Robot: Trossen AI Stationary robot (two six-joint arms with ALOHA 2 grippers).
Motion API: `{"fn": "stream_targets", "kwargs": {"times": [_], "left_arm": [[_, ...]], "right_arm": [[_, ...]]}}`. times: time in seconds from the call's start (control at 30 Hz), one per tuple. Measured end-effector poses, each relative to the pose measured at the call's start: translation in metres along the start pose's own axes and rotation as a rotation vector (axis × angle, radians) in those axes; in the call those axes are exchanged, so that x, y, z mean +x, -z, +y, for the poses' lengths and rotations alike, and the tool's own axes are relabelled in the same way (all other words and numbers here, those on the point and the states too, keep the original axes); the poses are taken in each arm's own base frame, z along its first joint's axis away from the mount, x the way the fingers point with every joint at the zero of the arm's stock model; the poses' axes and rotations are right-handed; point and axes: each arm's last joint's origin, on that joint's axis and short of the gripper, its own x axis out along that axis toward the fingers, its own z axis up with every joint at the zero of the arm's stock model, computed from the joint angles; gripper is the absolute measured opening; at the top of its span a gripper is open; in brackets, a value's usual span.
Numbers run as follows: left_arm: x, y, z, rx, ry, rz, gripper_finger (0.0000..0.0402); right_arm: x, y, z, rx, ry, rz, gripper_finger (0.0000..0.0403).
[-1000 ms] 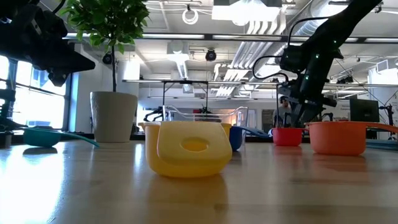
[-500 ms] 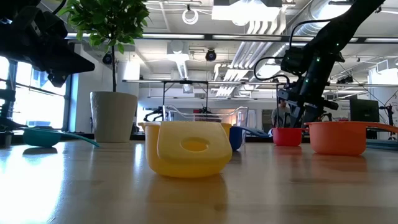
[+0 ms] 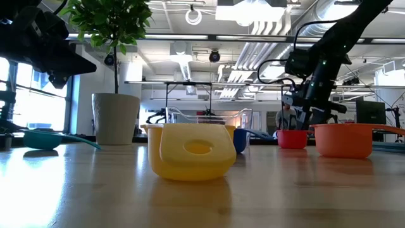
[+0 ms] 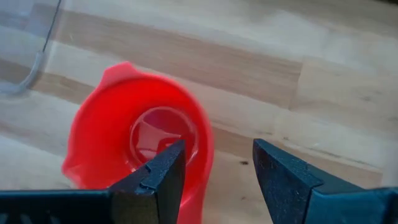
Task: Nest measuring cups in basket
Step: Stack the red measuring cup on top of the orange measuring cup
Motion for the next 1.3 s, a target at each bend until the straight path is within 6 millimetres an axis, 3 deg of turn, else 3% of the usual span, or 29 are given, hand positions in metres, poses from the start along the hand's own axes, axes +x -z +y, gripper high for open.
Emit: {"fn": "stream_targets", "kwargs": {"times": [0.17,0.4,0.63,0.8,1.0,1.3], "left_arm": [[0.000,0.000,0.000,0.000,-0.003,-0.001,0.0010],[0.000,0.000,0.000,-0.001,-0.006,-0.003,0.0010],[0.000,0.000,0.000,-0.001,-0.007,-0.004,0.0010],[0.000,0.000,0.000,-0.001,-0.008,-0.005,0.0010],[0.000,0.000,0.000,-0.002,-0.020,-0.010,0.0010],[0.000,-0.001,0.001,-0.003,-0.022,-0.014,0.0010]], "right_arm": [[0.004,0.000,0.001,-0.002,-0.001,0.013,0.0160],[0.025,0.006,0.002,0.010,0.002,0.118,0.0109],[0.021,0.005,0.004,-0.006,-0.011,0.103,0.0015],[0.016,0.007,0.006,-0.007,-0.035,0.112,0.0011],[-0.002,0.015,0.008,-0.030,-0.062,0.153,0.0004],[-0.054,0.036,0.020,-0.050,-0.189,0.114,0.0002]]}}
